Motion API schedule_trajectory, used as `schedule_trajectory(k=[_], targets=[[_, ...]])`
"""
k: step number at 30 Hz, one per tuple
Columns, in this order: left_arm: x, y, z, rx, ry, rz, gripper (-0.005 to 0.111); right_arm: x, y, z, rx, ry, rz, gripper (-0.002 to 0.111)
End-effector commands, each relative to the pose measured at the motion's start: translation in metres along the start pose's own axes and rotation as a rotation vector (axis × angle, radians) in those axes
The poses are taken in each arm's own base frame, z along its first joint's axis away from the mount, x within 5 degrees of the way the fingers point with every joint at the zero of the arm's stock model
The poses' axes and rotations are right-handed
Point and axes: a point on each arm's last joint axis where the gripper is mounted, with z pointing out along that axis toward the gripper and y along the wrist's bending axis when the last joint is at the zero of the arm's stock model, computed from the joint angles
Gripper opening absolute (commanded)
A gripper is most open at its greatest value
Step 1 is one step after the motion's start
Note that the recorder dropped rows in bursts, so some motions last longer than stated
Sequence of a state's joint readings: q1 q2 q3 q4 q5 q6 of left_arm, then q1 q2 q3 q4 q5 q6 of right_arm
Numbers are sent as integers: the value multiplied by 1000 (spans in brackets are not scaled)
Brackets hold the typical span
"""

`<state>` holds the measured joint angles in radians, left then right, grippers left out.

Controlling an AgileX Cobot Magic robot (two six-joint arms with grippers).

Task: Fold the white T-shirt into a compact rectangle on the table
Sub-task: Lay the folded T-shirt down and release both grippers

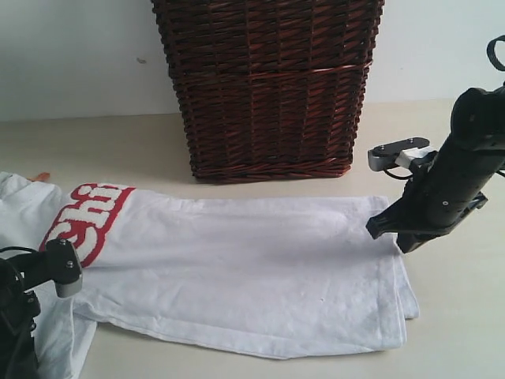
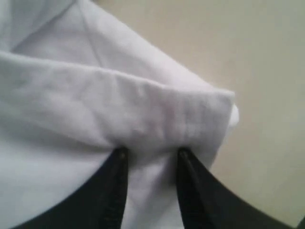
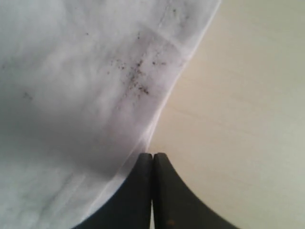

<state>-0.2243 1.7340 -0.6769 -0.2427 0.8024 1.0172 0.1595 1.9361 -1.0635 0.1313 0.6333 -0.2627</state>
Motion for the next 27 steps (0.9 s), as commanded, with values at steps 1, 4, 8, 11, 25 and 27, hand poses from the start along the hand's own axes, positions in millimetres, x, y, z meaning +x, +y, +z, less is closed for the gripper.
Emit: schedule_trajectory(k=[1, 4, 8, 11, 25, 27], targets=[[2, -16, 13, 104, 89, 14, 38, -9, 1, -8, -29, -6, 1, 0], [-1, -16, 12, 93, 86, 29, 45, -14, 5, -17, -76, 5, -30, 0], [-7, -13, -2, 37, 37, -5, 60, -16, 7, -22, -92, -9, -32, 0], [-8, -17, -14, 16, 4, -12, 62, -16, 7, -22, -91, -13, -40, 0], [-3, -49, 9, -113, -77, 107, 79, -19, 13, -23, -165, -39, -26, 0], [-6, -48, 12, -200, -89, 156, 77, -19, 13, -23, -165, -39, -27, 0]])
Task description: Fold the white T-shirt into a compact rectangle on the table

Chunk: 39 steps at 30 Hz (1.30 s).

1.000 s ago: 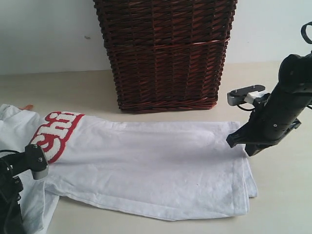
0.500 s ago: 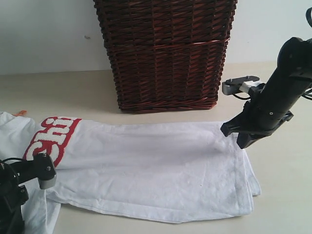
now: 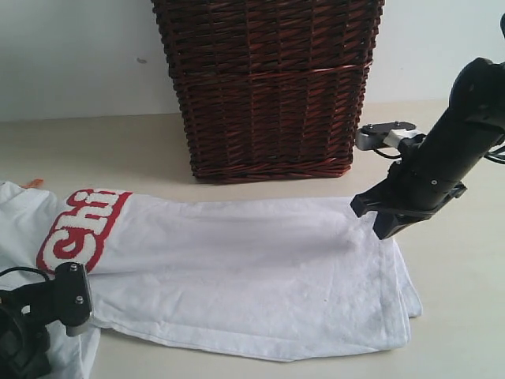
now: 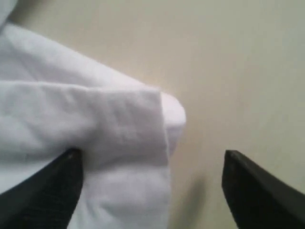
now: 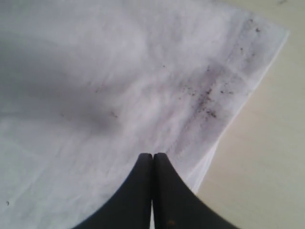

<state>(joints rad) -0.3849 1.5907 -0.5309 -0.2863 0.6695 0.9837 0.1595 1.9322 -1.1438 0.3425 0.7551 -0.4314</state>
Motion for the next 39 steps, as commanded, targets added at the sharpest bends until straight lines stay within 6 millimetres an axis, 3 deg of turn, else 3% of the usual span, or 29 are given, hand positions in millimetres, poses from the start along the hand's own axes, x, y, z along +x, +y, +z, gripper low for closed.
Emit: schedule_trajectory(k=[1, 4, 10, 14, 20, 30, 33, 39], targets=[[-6, 2, 8, -165, -38, 81, 75, -3, 1, -6, -13, -23, -9, 0], [-5, 6, 12, -218, -45, 73, 56, -2, 2, -6, -19, -13, -8, 0], [9, -3, 20, -81, 119, 127, 2, -2, 2, -6, -20, -11, -8, 0], [17, -14, 17, 25, 246, 171, 0, -2, 3, -6, -34, -12, -2, 0], [0, -18, -8, 33, 302, 254, 0, -2, 5, -6, -52, -12, 6, 0], [-13, 11, -55, -327, 343, 476, 0, -2, 5, -6, -51, -14, -13, 0], [-23, 20, -58, -449, 281, 564, 0, -2, 5, -6, -51, -14, -19, 0], [-56, 27, -64, -657, -27, 677, 2, -3, 5, -6, -46, -24, -27, 0]])
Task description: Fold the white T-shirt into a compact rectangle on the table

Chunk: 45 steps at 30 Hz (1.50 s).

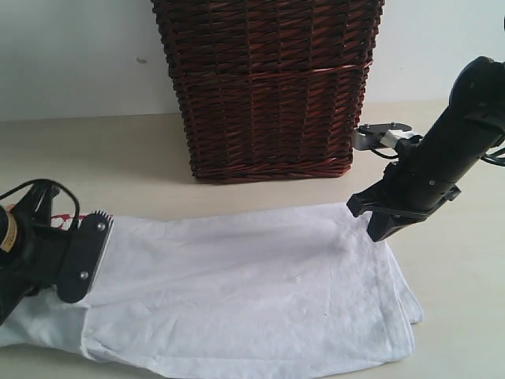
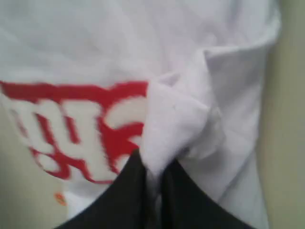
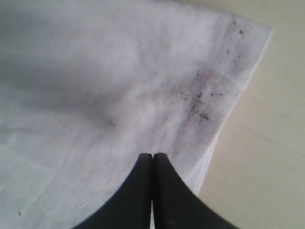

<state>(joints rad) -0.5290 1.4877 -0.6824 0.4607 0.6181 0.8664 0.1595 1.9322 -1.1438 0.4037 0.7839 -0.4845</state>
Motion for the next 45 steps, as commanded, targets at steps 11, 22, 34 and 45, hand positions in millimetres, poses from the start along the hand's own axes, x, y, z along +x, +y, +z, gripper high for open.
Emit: schedule_trajectory(k=[11, 22, 34, 45], targets=[[9, 27, 37, -151, -129, -134, 52, -4, 0, -6, 7, -34, -38, 0], [21, 52, 28, -378, -313, -352, 50, -4, 0, -6, 11, -35, -40, 0], [29, 56, -11, -464, -378, -557, 50, -4, 0, -6, 11, -35, -40, 0], [29, 43, 16, -261, -279, -651, 18, -5, 0, -6, 13, -44, -37, 0]])
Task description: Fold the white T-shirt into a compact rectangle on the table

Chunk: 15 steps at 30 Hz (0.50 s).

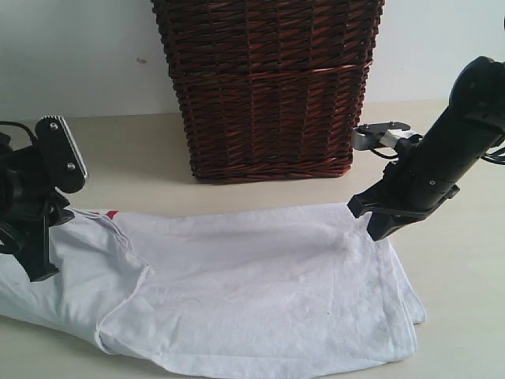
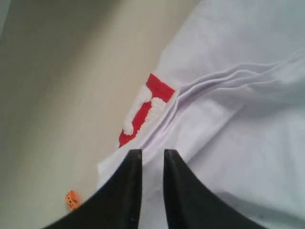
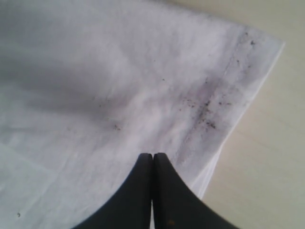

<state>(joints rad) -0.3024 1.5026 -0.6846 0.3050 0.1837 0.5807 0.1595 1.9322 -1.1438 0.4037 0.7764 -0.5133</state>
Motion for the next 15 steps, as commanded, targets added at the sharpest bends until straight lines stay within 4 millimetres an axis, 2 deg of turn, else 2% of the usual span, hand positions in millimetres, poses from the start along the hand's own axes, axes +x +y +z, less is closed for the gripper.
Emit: schedule_trajectory(k=[1, 8, 12, 15], targets=[[-1, -3, 18, 10, -22, -23, 18, -5, 0, -6, 12, -41, -8, 0], [-6, -10, 54, -10, -131, -22, 18, -4, 0, -6, 10, -38, -8, 0], [-11, -7, 58, -36, -175, -28, 18, -4, 0, -6, 10, -38, -8, 0], [-9, -4, 52, -16, -122, -42, 18, -4, 0, -6, 8, -34, -14, 0]])
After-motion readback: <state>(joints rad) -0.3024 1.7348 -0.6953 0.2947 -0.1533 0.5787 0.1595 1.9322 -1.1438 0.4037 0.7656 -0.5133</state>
